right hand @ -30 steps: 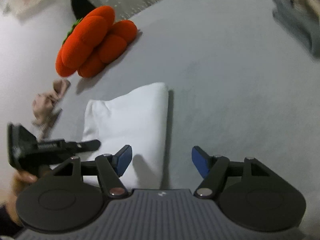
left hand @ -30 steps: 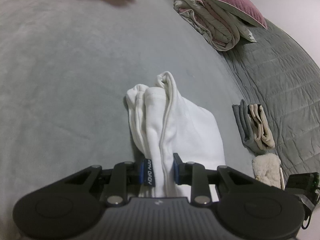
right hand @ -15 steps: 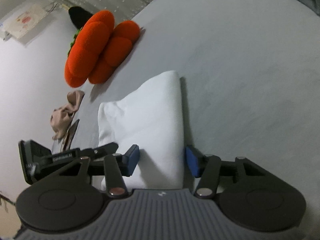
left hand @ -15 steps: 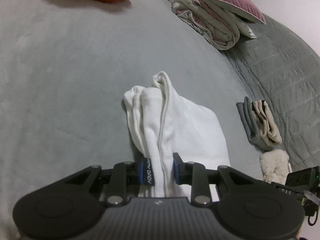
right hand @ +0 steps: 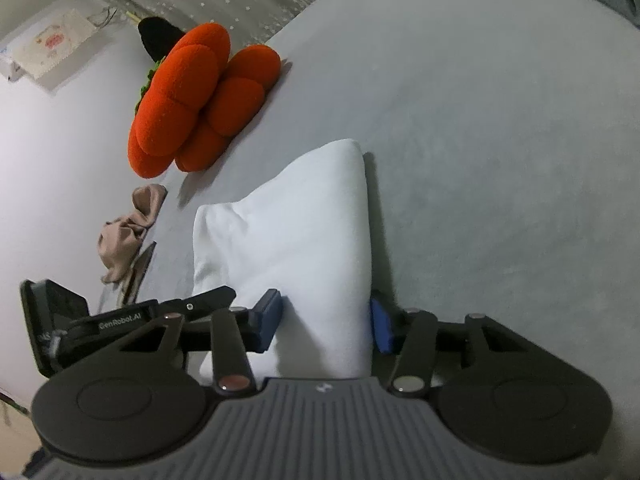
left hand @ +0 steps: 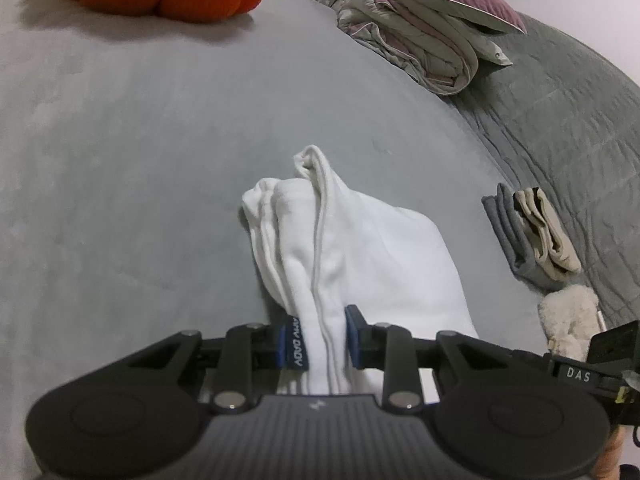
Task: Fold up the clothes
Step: 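Grip the folded shirt with both grippers and lift it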
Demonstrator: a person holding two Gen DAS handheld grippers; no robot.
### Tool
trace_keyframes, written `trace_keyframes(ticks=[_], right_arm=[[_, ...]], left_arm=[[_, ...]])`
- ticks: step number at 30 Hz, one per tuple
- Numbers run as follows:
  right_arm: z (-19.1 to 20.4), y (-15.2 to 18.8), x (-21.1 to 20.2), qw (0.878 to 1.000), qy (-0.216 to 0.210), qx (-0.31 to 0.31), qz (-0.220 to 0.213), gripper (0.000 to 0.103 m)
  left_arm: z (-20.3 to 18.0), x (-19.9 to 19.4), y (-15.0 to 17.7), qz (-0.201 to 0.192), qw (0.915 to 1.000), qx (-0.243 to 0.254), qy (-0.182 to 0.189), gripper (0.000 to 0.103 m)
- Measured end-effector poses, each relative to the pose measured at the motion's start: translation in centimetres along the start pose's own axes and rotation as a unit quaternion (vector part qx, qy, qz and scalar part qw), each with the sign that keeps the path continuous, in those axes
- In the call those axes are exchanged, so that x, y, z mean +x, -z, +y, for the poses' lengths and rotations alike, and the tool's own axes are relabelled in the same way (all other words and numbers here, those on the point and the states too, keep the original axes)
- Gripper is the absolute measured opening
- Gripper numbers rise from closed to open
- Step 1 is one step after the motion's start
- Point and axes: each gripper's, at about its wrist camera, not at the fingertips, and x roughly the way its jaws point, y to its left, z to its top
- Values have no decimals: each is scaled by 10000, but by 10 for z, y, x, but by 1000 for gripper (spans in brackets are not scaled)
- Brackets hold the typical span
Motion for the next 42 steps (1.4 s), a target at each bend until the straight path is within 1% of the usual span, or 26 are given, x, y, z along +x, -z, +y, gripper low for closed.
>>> trace_keyframes(ticks=[4, 7, 13, 18, 21, 25, 28, 31, 34, 36, 38, 42], right_arm=[[10, 3, 0, 9993, 183, -285, -148, 40], [19, 3, -3, 9975, 311, -567, -292, 36], [34, 3, -11, 9910, 495, -1081, -609, 34], [45, 2, -17, 9826, 646, -1506, -872, 34], [43, -3, -29, 9796, 730, -1551, -1044, 34], [37, -12, -47, 9761, 838, -1541, -1279, 34], [32, -18, -60, 9731, 919, -1533, -1455, 34], [27, -24, -73, 9696, 1000, -1524, -1630, 33], [23, -31, -86, 9658, 1080, -1514, -1805, 33], [13, -42, -103, 9624, 1152, -1513, -1938, 33], [0, -57, -122, 9585, 1232, -1514, -2077, 33], [-26, -87, -161, 9499, 1391, -1515, -2354, 32]], left_arm=[[-7, -3, 0, -92, 9996, 230, -106, 27], [-10, -9, -2, -199, 9995, 246, -83, 27], [-15, -17, -6, -443, 9987, 247, 9, 26], [-32, -24, -7, -718, 9963, 464, 23, 25], [-45, -23, -11, -814, 9953, 531, 42, 25], [-65, -16, -16, -846, 9954, 438, 111, 25], [-85, -11, -18, -941, 9942, 485, 184, 25], [-105, -4, -19, -961, 9935, 516, 332, 25], [-134, 5, -25, -1032, 9915, 603, 511, 25], [-153, 11, -29, -1081, 9899, 663, 631, 25], [-181, 21, -36, -1072, 9883, 757, 773, 25], [-245, 51, -60, -1045, 9834, 868, 1201, 25]])
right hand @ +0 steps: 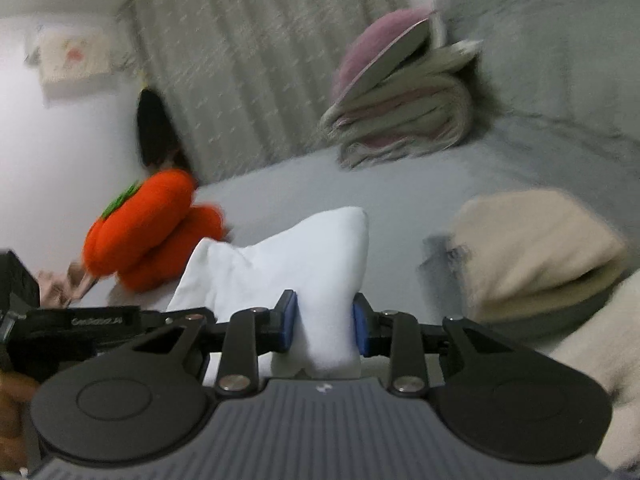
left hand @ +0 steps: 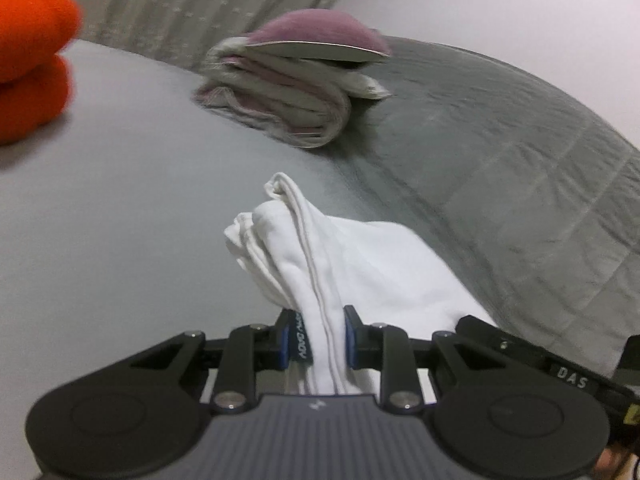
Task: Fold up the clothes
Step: 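Grip the folded shirt with both grippers and lift it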
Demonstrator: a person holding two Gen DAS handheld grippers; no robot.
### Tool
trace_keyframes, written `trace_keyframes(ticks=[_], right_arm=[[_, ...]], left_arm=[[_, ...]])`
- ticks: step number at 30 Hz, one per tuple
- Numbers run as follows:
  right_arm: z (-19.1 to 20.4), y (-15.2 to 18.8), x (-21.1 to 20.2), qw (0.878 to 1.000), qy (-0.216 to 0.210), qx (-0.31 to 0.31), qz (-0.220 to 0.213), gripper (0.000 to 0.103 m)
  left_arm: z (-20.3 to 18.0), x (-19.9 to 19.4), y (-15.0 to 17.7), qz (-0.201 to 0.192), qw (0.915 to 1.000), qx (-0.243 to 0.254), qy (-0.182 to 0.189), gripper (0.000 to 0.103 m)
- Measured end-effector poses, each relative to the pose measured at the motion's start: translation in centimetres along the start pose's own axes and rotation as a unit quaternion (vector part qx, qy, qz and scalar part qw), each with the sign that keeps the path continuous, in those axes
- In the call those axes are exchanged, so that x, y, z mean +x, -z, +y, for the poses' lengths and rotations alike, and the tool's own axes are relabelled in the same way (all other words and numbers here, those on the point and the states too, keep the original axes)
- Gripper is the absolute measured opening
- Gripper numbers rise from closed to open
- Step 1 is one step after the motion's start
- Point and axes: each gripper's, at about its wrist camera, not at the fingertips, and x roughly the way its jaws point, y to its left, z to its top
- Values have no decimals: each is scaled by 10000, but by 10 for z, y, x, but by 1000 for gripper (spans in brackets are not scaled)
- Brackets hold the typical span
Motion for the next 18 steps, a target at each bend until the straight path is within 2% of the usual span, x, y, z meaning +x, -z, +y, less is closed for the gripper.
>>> trace_keyframes(ticks=[2, 5, 9, 13, 18], right_arm=[[-23, -17, -6, 9999, 118, -2, -117, 32], [-64, -47, -9, 9992, 361, 42, -178, 32], [-111, -75, -1, 9975, 692, 33, -111, 32], [-146, -74, 17, 9948, 1005, 61, 135, 32], [-178, -53, 37, 9925, 1096, 236, 489, 32]], left_arm=[[-27, 30, -13, -23, 9997, 114, 207, 25], [-52, 82, -30, 20, 9985, -5, 547, 25], [-75, 137, -29, 141, 9976, -140, 660, 25], [-78, 165, -17, 291, 9985, -62, 464, 25], [-81, 199, -3, 478, 9986, 43, 208, 27]])
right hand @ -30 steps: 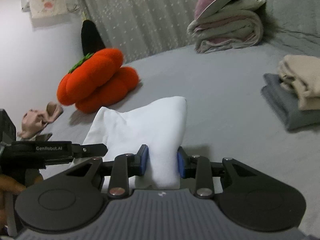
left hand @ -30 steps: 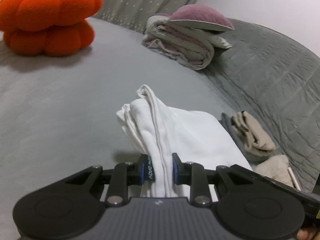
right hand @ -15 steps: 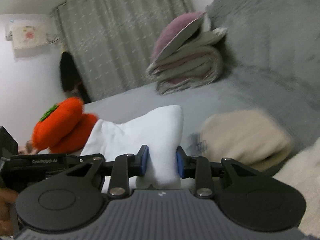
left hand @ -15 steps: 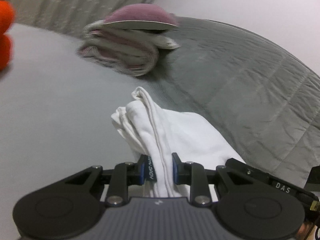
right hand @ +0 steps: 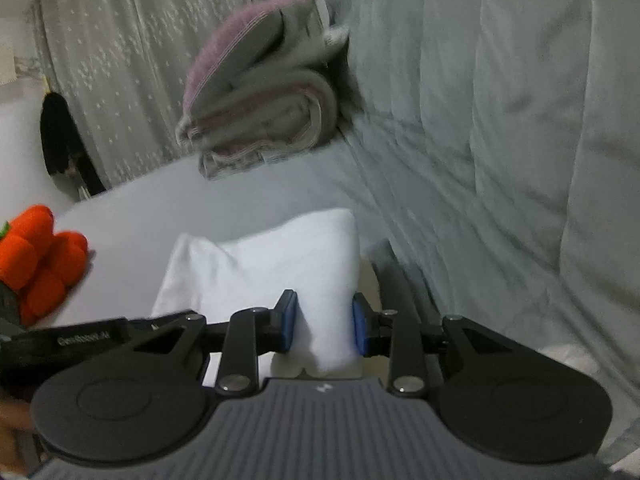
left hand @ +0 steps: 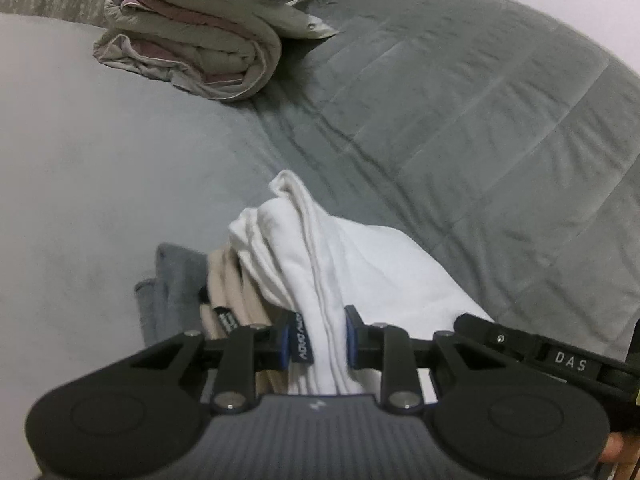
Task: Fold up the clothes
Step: 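Grip the folded shirt with both grippers and lift it, then carry the folded shirt onto the clothes stack and open both grippers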
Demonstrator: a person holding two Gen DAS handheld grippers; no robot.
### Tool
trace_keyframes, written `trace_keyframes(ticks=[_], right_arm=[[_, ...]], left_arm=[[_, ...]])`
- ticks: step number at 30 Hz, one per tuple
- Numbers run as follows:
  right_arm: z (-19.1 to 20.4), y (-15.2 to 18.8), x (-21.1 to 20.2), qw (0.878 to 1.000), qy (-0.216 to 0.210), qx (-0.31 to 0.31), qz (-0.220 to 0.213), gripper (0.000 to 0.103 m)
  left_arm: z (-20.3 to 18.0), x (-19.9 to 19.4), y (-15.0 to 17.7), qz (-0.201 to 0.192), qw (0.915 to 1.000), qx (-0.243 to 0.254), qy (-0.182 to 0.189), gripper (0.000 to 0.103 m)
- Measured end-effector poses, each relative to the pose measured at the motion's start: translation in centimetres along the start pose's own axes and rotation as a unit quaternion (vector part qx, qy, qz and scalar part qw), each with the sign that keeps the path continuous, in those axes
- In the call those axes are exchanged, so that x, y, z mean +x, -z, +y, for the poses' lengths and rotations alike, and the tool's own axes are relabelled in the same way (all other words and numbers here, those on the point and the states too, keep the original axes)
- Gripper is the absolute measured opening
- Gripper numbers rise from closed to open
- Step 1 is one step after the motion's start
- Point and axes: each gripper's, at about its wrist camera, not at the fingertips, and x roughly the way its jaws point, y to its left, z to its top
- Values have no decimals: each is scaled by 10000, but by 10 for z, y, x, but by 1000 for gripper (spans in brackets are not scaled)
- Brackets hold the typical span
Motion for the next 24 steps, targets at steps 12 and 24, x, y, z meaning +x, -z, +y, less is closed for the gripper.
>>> trace_keyframes(ticks=[12, 24], right_arm=[[-3, -4, 3, 9997, -93, 11, -234, 32], [-4, -8, -17, 9976, 484, -171, -465, 52]], left_arm=[[1, -4, -13, -301, 9995, 65, 28, 26], [-1, -16, -12, -531, 9974, 488, 64, 49]])
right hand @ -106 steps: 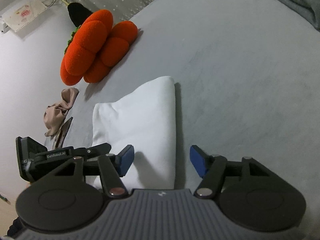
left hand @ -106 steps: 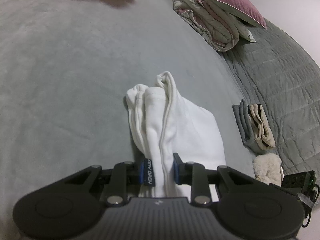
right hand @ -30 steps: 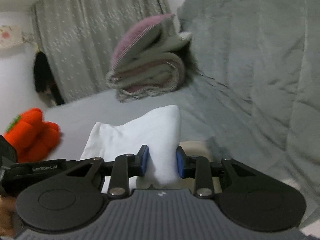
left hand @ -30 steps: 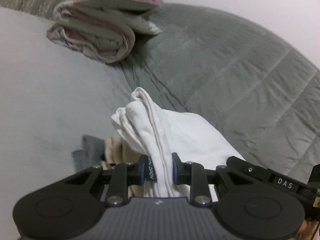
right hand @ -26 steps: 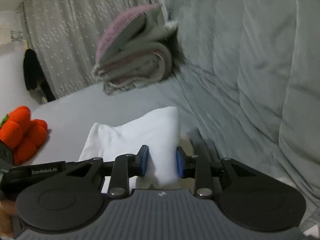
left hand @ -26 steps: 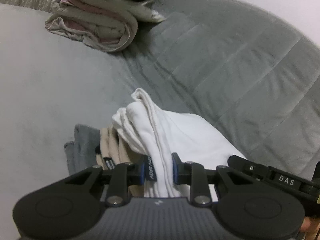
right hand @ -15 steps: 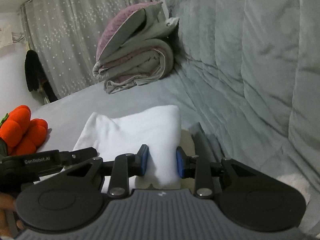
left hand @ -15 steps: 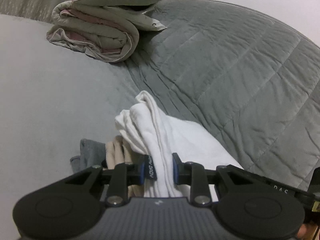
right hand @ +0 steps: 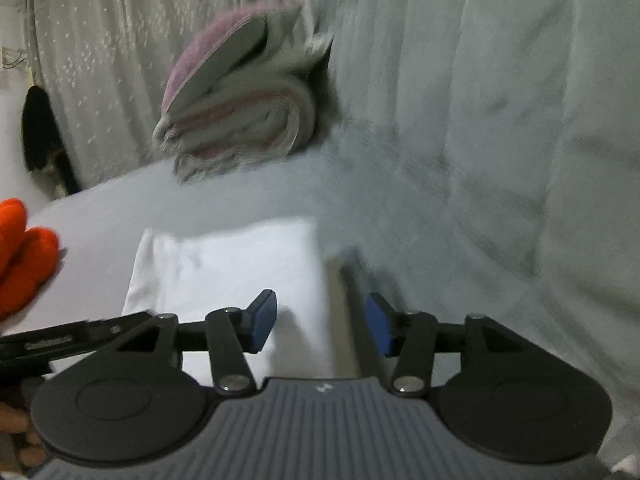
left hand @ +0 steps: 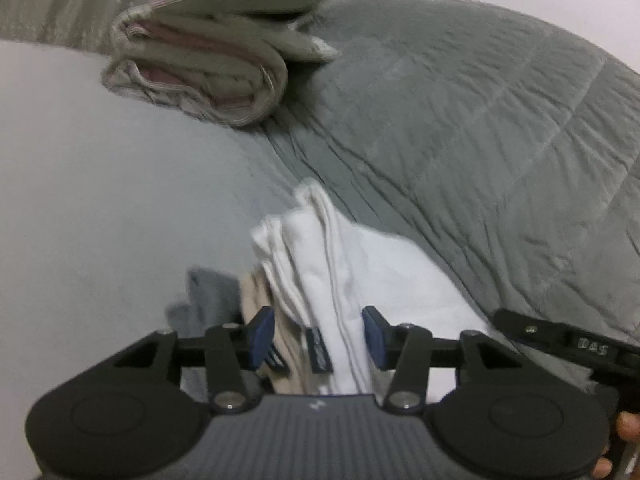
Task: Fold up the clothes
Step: 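Carry the folded shirt onto the clothes stack and open both grippers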
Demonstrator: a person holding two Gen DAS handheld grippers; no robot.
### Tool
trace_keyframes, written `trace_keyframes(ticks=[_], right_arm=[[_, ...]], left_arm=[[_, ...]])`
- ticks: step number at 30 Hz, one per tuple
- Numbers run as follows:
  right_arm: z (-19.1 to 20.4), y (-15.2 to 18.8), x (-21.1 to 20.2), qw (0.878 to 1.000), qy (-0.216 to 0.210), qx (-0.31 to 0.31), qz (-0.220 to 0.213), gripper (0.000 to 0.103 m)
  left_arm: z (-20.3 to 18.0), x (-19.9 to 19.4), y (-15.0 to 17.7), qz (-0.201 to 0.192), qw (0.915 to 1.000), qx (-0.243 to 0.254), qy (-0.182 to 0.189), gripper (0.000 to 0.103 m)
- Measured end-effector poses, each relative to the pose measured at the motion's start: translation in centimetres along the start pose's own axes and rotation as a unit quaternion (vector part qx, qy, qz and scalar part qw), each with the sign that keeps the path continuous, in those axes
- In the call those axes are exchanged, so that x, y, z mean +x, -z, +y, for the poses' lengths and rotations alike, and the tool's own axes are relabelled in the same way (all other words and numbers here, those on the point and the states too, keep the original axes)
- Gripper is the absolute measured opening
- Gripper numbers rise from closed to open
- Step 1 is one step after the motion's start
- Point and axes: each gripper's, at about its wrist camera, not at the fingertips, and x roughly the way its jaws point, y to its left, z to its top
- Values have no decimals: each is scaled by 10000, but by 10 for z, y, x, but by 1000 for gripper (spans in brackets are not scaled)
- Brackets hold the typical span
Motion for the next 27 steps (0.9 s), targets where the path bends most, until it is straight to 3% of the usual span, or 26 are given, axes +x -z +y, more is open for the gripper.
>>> trace_keyframes(ticks=[3, 4, 7, 10, 12, 13, 15, 20, 24, 27], right_arm=[[4, -7, -11, 9998, -152, -47, -150, 50], [8, -8, -12, 9996, -156, -174, -159, 37], [16, -4, -5, 9993, -142, -332, -64, 22], [22, 1, 5, 9990, -122, -434, 62, 21], [26, 5, 12, 9986, -109, -501, 147, 21], [28, 7, 15, 9983, -102, -535, 189, 21], [31, 11, 22, 9978, -89, -602, 274, 19], [39, 18, 33, 9964, -30, -735, 421, 16], [41, 20, 33, 9963, -8, -740, 444, 16], [44, 20, 33, 9960, 40, -766, 448, 16]], left_arm=[[-13, -10, -12, -269, 9992, 290, 94, 46], [-17, -14, -17, -359, 9985, 387, 125, 44], [-30, -24, -29, -628, 9955, 677, 218, 40], [-48, 4, -32, -389, 9949, 919, 117, 40], [-41, 29, -31, -148, 9964, 824, -128, 39], [-32, 39, -29, -43, 9972, 709, -255, 36], [-18, 49, -24, 45, 9975, 574, -408, 14], [1, 47, -15, -5, 9984, 397, -404, 3], [9, 47, -12, 29, 9994, 128, -328, 3], [-1, 48, -7, -11, 9975, 514, -490, 3]])
